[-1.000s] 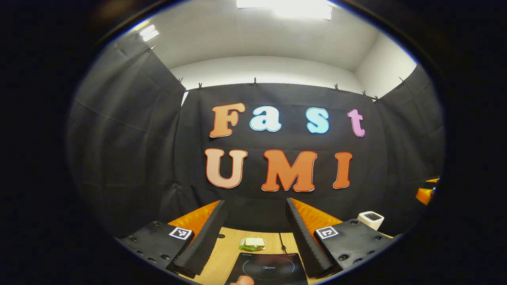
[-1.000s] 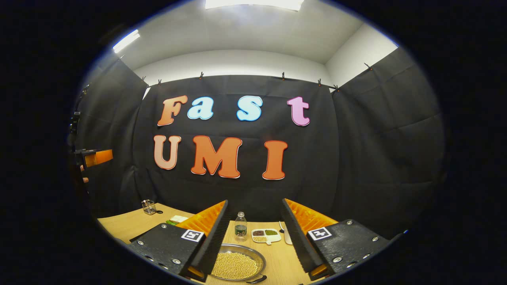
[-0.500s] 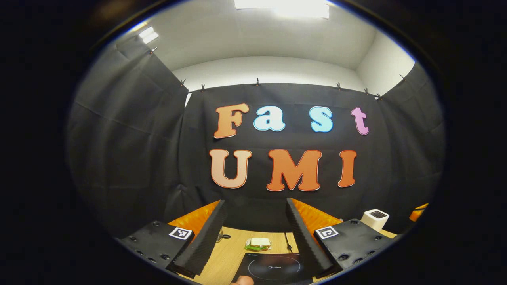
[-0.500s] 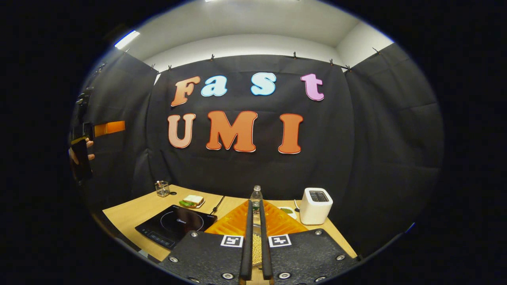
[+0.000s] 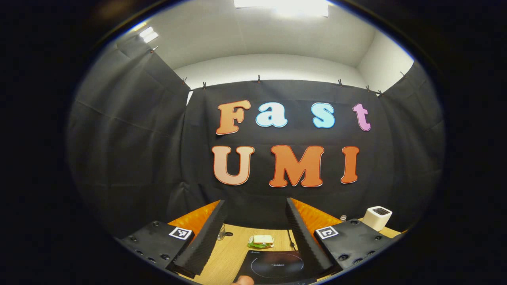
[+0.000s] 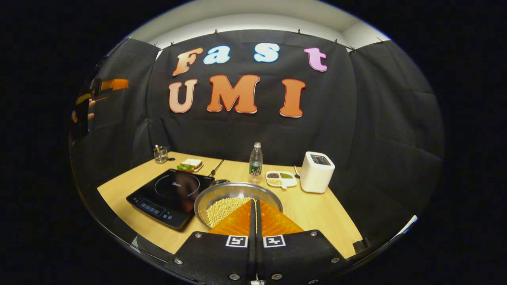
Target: First push the handle of the pot to place it horizontally, then grasp the pot with both hands and set it on the induction cooktop.
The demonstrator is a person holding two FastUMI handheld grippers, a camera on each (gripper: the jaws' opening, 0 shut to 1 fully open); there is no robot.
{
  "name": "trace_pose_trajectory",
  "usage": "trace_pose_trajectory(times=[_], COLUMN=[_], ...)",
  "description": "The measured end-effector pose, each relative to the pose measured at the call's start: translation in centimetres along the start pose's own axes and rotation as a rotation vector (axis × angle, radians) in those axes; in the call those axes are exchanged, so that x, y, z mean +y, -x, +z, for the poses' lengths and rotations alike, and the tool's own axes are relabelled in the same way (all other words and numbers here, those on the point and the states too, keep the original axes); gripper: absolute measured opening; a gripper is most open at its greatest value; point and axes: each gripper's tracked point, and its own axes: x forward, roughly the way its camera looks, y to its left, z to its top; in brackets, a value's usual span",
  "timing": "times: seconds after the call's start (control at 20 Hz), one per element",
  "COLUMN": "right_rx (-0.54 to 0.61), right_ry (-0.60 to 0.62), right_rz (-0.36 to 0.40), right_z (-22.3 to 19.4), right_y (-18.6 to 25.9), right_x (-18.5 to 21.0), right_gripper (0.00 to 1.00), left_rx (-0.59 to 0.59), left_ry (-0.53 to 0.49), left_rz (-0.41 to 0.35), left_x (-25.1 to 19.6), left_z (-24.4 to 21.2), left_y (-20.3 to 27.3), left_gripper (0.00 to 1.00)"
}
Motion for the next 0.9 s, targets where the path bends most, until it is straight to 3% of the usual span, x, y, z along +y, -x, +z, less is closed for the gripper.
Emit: trace_pose_trajectory(times=[0.45, 0.9], right_rx=[0.219, 0.264], right_ry=[-0.053, -0.112], right_rz=[0.018, -0.015], right_z=[-10.6, -13.5], right_y=[-4.0, -7.5], right_x=[0.6, 1.2], right_gripper=[0.00, 0.00], left_rx=[0.020, 0.050], left_ry=[-0.012, -0.015], left_rz=[0.005, 0.008], left_x=[-0.3, -0.5], left_z=[-1.3, -2.9], left_y=[0.2, -0.1], left_gripper=[0.98, 0.98])
